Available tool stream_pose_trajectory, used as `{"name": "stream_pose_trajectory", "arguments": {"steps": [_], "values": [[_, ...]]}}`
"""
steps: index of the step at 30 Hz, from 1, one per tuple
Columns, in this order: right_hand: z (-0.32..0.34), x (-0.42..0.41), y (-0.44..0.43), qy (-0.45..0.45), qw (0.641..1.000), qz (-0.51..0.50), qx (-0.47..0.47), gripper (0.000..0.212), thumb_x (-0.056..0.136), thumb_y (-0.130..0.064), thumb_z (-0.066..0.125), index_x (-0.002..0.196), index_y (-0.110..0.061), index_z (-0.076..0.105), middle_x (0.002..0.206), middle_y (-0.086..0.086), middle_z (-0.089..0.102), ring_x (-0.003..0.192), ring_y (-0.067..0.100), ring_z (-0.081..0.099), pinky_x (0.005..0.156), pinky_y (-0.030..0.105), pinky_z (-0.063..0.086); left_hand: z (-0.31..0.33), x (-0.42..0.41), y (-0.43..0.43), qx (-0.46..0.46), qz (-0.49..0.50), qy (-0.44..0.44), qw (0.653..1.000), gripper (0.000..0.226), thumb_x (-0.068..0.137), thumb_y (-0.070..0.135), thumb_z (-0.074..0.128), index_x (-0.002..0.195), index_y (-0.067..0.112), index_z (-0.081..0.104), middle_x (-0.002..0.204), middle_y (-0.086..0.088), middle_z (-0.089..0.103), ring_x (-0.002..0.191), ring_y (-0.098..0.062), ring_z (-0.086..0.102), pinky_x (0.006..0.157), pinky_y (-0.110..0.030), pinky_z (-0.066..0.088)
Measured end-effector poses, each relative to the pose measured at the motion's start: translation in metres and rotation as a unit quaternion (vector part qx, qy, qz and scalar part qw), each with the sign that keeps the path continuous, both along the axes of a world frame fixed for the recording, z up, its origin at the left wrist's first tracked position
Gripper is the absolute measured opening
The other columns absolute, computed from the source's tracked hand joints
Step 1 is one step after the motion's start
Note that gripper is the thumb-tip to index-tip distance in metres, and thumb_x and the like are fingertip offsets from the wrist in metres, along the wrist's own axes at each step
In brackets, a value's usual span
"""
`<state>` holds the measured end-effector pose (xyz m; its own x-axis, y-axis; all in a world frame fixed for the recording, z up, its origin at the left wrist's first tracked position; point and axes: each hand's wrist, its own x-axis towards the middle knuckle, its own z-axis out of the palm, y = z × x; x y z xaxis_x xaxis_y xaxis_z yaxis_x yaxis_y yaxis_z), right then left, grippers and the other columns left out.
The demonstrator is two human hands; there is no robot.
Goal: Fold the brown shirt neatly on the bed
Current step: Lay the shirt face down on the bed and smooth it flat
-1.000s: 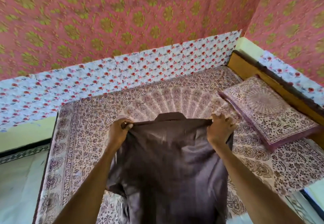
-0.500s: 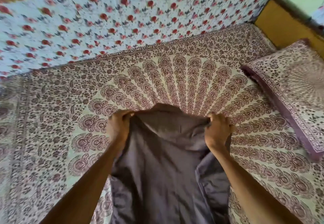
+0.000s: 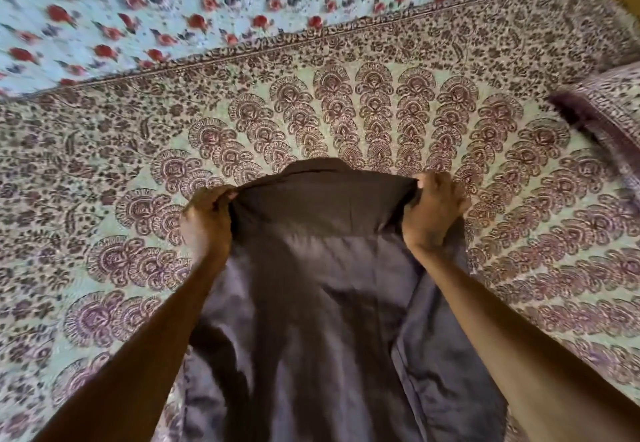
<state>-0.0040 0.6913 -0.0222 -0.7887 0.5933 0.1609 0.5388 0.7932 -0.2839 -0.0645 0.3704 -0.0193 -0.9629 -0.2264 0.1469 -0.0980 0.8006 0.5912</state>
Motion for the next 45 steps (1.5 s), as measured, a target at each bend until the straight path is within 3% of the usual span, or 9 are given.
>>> {"name": "stream_pose_trajectory", "arguments": {"steps": [3, 6, 10, 14, 20, 27, 37, 41, 45], "values": [[-0.015, -0.013, 0.006, -0.194, 0.98, 0.03, -0.012, 0.035, 0.082, -0.011, 0.059, 0.117, -0.017, 0.059, 0.122, 0.016, 0.057, 0.122, 0.039, 0.041, 0.101, 0.052, 0.027, -0.022, -0.016, -0.002, -0.045, -0.071, -0.181, 0.98, 0.031, 0.089, 0.042, 0.061, 0.104, 0.017, 0.07, 0.11, -0.017, 0.061, 0.104, -0.037, 0.059, 0.083, -0.041, 0.047], [-0.02, -0.029, 0.005, -0.173, 0.984, 0.043, -0.027, 0.03, 0.093, -0.031, 0.047, 0.112, -0.014, 0.062, 0.116, 0.016, 0.063, 0.119, 0.037, 0.046, 0.104, 0.052, 0.025, -0.023, -0.036, 0.012, -0.098, -0.088, -0.215, 0.968, 0.048, 0.09, 0.061, 0.046, 0.1, 0.019, 0.068, 0.111, -0.014, 0.058, 0.112, -0.033, 0.053, 0.1, -0.049, 0.037], [-0.014, -0.061, -0.019, -0.199, 0.964, 0.154, -0.087, 0.062, 0.094, -0.065, 0.031, 0.088, -0.015, 0.067, 0.083, 0.008, 0.069, 0.091, 0.027, 0.06, 0.104, 0.05, 0.025, -0.011, -0.071, 0.05, -0.04, -0.173, -0.372, 0.911, 0.072, 0.081, 0.079, 0.038, 0.067, 0.012, 0.06, 0.074, -0.009, 0.06, 0.082, -0.028, 0.063, 0.085, -0.038, 0.047], [-0.008, -0.086, -0.033, -0.279, 0.91, 0.194, -0.237, 0.046, 0.086, -0.056, 0.061, 0.067, -0.015, 0.055, 0.06, -0.002, 0.053, 0.068, 0.022, 0.057, 0.072, 0.033, 0.045, -0.004, -0.092, 0.076, -0.116, -0.272, -0.486, 0.822, 0.068, 0.074, 0.065, 0.066, 0.099, 0.001, 0.065, 0.096, -0.016, 0.066, 0.088, -0.028, 0.061, 0.082, -0.035, 0.046], [-0.015, -0.074, -0.033, 0.041, 0.917, 0.144, -0.37, 0.024, 0.084, -0.019, 0.073, 0.107, -0.014, 0.066, 0.093, -0.004, 0.067, 0.084, 0.015, 0.064, 0.077, 0.021, 0.049, -0.014, -0.079, 0.076, 0.14, -0.189, -0.238, 0.942, 0.052, 0.071, 0.02, 0.083, 0.116, 0.02, 0.058, 0.107, -0.007, 0.07, 0.098, -0.022, 0.066, 0.089, -0.034, 0.052], [-0.023, -0.072, -0.023, -0.212, 0.957, 0.148, -0.135, 0.041, 0.091, -0.047, 0.058, 0.119, -0.017, 0.054, 0.107, 0.007, 0.067, 0.106, 0.029, 0.061, 0.104, 0.05, 0.031, -0.028, -0.072, 0.07, 0.018, -0.165, -0.331, 0.929, 0.081, 0.072, 0.035, 0.082, 0.132, 0.008, 0.035, 0.121, -0.021, 0.059, 0.113, -0.038, 0.056, 0.091, -0.045, 0.048], [-0.027, -0.05, -0.005, -0.203, 0.962, 0.177, 0.047, 0.048, 0.091, -0.055, 0.053, 0.118, -0.015, 0.055, 0.098, 0.01, 0.069, 0.105, 0.032, 0.059, 0.098, 0.05, 0.031, -0.022, -0.04, 0.088, -0.216, -0.111, -0.129, 0.962, 0.067, 0.074, 0.016, 0.074, 0.131, 0.015, 0.038, 0.127, -0.016, 0.049, 0.12, -0.036, 0.045, 0.099, -0.053, 0.033], [-0.022, -0.009, 0.027, -0.214, 0.969, 0.098, 0.075, 0.057, 0.083, -0.044, 0.069, 0.128, -0.015, 0.048, 0.123, 0.012, 0.058, 0.118, 0.036, 0.049, 0.1, 0.053, 0.032, -0.016, -0.002, 0.127, -0.184, -0.316, -0.019, 0.931, 0.039, 0.085, 0.026, 0.062, 0.121, 0.015, 0.054, 0.125, -0.016, 0.05, 0.111, -0.036, 0.049, 0.092, -0.05, 0.044], [-0.018, 0.03, 0.053, -0.212, 0.977, -0.016, 0.011, 0.06, 0.075, -0.034, 0.077, 0.123, -0.013, 0.048, 0.121, 0.015, 0.057, 0.114, 0.038, 0.051, 0.093, 0.051, 0.039, -0.028, 0.032, 0.175, -0.196, -0.428, -0.145, 0.87, 0.066, 0.083, 0.06, 0.053, 0.142, 0.035, 0.037, 0.147, -0.004, 0.033, 0.132, -0.03, 0.035, 0.103, -0.052, 0.035]]}}
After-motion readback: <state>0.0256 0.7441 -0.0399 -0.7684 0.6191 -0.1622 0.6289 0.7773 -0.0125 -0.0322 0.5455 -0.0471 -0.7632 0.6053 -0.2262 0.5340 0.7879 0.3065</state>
